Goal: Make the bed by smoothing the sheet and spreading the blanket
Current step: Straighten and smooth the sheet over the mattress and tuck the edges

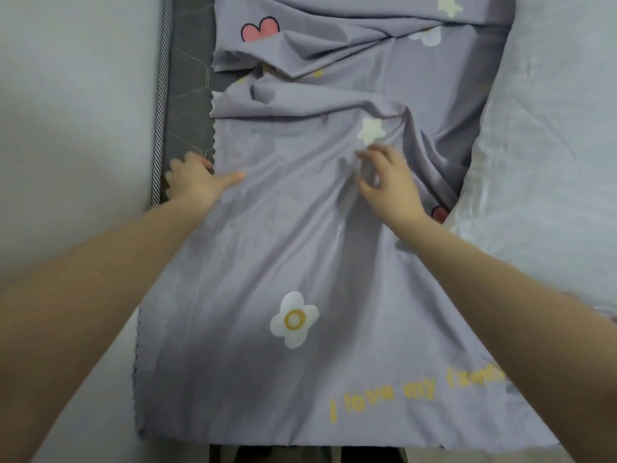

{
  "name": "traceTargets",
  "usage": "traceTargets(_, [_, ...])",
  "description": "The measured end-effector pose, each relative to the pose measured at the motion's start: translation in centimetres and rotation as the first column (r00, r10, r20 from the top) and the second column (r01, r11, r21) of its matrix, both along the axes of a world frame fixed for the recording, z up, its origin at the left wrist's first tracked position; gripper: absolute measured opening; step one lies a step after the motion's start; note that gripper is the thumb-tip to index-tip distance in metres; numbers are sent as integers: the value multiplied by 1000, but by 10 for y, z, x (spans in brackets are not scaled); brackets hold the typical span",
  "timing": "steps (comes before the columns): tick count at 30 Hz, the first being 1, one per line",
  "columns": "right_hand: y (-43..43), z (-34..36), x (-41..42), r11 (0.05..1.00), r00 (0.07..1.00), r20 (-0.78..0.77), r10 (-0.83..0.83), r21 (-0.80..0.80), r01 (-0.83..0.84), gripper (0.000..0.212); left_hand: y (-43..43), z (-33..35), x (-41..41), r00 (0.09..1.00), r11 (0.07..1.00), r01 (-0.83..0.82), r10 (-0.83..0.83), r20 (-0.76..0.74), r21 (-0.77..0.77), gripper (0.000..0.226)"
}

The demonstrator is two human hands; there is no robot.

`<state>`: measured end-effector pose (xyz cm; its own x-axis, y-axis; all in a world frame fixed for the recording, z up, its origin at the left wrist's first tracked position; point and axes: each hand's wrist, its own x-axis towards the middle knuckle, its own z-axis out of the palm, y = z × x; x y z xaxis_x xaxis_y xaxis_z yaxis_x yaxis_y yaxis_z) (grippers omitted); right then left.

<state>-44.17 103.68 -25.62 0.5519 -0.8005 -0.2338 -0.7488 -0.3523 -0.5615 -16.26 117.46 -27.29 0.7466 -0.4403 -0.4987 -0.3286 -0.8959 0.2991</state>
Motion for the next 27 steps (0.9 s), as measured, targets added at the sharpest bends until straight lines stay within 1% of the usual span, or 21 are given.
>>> traceTargets(1, [14, 1, 0, 999, 999, -9, 33, -18, -33, 37, 3, -4, -2, 999, 999, 32, -33, -19, -42, 70])
traceTargets(3, [48, 2, 2, 996, 996, -35, 86, -12, -86, 28, 7, -8, -1, 997, 989, 35, -46, -67, -145, 51])
traceTargets(4, [66, 3, 4, 994, 994, -36, 107, 6, -107, 26, 7, -8, 0, 996, 982, 24, -38, -76, -187, 45])
traceTargets(6, [106, 3, 7, 988, 990, -7, 144, 60, -143, 25, 8, -7, 3, 999, 966, -22, 11, -47, -258, 38])
traceTargets(7, [128, 4, 9, 982, 987, 9, 162, 99, -162, 26, 9, -5, 6, 999, 956, -36, 34, -13, -292, 35])
traceTargets(9, [172, 3, 12, 961, 971, 28, 236, 144, -238, 29, 17, 1, 13, 993, 946, -11, 49, 110, -323, 30])
traceTargets(10, [192, 2, 13, 946, 956, 40, 290, 139, -292, 32, 21, 5, 17, 984, 945, 28, 32, 176, -327, 27])
traceTargets(12, [229, -1, 13, 894, 905, 77, 418, 142, -425, 39, 29, 11, 22, 962, 930, 157, -67, 266, -333, 21])
traceTargets(14, [259, -4, 11, 807, 829, 106, 548, 192, -558, 48, 34, 13, 24, 936, 909, 290, -204, 287, -300, 18])
traceTargets(16, [282, -3, 7, 723, 761, 104, 640, 252, -643, 57, 34, 11, 28, 914, 913, 360, -303, 270, -194, 12])
traceTargets(17, [290, -2, 6, 693, 729, 84, 680, 253, -675, 59, 33, 11, 30, 896, 913, 393, -353, 271, -109, 12])
traceTargets(18, [297, -1, 5, 672, 703, 60, 709, 245, -699, 60, 32, 11, 32, 880, 903, 427, -401, 254, -56, 11])
traceTargets(19, [302, 0, 5, 666, 694, 36, 720, 248, -704, 59, 30, 8, 35, 852, 880, 474, -450, 267, -28, 15])
traceTargets(20, [307, 2, 7, 675, 706, 18, 708, 276, -684, 58, 28, 4, 38, 843, 872, 490, -470, 263, -10, 24])
traceTargets(21, [312, 4, 9, 691, 732, 7, 682, 323, -647, 58, 26, 0, 40, 810, 845, 533, -524, 261, 42, 31])
traceTargets(23, [325, 4, 12, 702, 769, 18, 639, 397, -592, 58, 28, -5, 42, 760, 794, 593, -606, 233, 130, 37])
traceTargets(24, [332, 3, 13, 690, 759, 27, 651, 397, -606, 58, 30, -5, 40, 759, 794, 590, -607, 236, 146, 36])
traceTargets(25, [339, 1, 14, 669, 730, 33, 682, 373, -642, 58, 33, -3, 35, 766, 812, 563, -582, 272, 153, 35])
traceTargets(26, [344, -1, 13, 642, 693, 35, 720, 344, -685, 58, 35, -1, 28, 783, 846, 512, -532, 324, 150, 35])
traceTargets(27, [346, -4, 13, 613, 659, 42, 751, 326, -720, 57, 38, 2, 18, 810, 893, 432, -445, 383, 124, 38])
